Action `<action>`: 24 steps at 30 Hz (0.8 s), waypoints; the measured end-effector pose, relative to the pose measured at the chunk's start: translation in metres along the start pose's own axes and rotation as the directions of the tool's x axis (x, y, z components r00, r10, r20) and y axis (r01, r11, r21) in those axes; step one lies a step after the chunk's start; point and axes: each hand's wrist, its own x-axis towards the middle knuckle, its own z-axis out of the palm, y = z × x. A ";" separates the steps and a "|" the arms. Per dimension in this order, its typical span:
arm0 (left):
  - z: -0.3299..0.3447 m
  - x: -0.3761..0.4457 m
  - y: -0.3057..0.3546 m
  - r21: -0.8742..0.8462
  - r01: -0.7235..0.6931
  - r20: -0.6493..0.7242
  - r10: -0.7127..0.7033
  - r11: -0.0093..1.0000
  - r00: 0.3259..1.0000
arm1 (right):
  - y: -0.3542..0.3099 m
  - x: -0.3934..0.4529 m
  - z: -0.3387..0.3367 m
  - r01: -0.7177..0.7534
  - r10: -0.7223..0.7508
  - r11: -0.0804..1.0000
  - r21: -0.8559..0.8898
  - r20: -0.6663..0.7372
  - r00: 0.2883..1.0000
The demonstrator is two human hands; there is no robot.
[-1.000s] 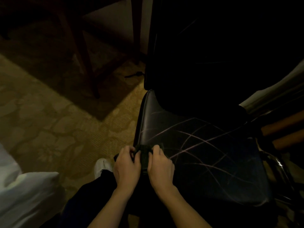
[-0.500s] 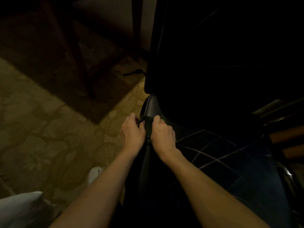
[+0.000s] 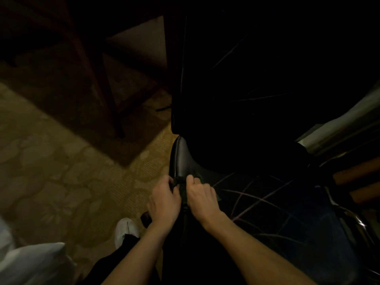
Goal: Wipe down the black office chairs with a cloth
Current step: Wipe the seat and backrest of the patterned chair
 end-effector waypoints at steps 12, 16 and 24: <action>0.022 0.081 0.029 -0.006 -0.107 -0.097 0.106 0.994 0.990 | 0.032 0.085 -0.007 -0.066 0.076 0.996 0.057 -0.202 0.976; 0.035 0.130 0.056 0.068 -0.129 -0.159 0.139 0.989 0.977 | 0.063 0.131 -0.021 -0.167 0.204 0.969 0.181 -0.210 0.956; 0.056 0.177 0.091 0.177 -0.257 -0.092 0.276 0.950 0.957 | 0.108 0.174 -0.035 -0.335 0.346 0.935 0.113 -0.094 0.934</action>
